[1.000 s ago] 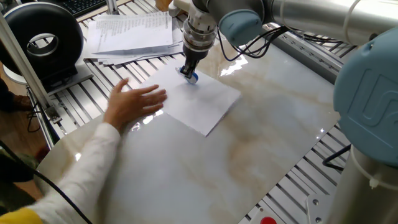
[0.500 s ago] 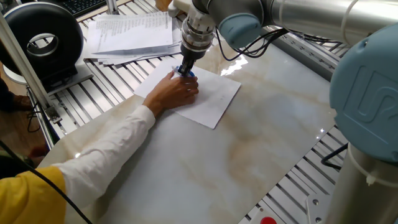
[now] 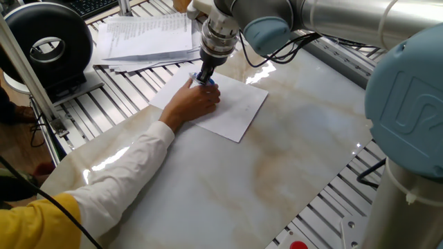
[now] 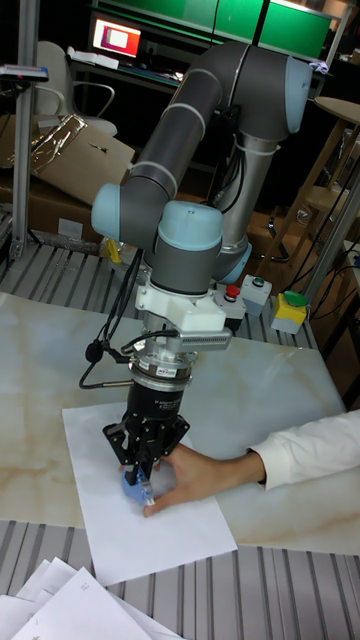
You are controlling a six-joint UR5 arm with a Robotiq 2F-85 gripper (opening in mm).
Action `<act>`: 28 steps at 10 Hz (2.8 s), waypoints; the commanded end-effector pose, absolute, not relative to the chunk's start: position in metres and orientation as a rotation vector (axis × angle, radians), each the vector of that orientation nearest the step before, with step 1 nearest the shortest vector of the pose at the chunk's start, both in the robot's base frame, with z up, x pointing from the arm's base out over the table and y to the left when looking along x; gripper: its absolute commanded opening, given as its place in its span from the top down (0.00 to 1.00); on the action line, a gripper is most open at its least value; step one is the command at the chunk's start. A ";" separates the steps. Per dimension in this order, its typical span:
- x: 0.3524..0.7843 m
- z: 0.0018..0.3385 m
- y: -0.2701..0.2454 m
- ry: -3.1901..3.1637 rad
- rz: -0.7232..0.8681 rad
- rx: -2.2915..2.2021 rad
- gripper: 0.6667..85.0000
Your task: Use the correction tape on paper
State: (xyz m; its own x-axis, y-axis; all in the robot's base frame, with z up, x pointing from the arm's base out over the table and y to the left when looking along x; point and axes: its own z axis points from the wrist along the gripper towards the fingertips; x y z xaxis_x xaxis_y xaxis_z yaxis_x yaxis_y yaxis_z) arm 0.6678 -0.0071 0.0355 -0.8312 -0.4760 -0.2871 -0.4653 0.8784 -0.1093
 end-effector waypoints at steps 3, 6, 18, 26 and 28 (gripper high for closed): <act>0.677 0.042 -0.007 2.682 -0.056 -0.776 0.46; 0.677 0.044 -0.008 2.674 -0.069 -0.788 0.46; 0.640 0.060 -0.014 2.734 -0.089 -0.854 0.61; 0.637 0.060 -0.020 2.756 -0.117 -0.834 0.78; 0.634 0.059 -0.021 2.778 -0.113 -0.799 0.98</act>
State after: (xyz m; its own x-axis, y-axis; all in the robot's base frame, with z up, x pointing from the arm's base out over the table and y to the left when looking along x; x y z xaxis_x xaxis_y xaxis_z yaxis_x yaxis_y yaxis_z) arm 0.6358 -0.0202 0.0586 -0.8017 -0.5572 -0.2162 -0.5355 0.8303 -0.1542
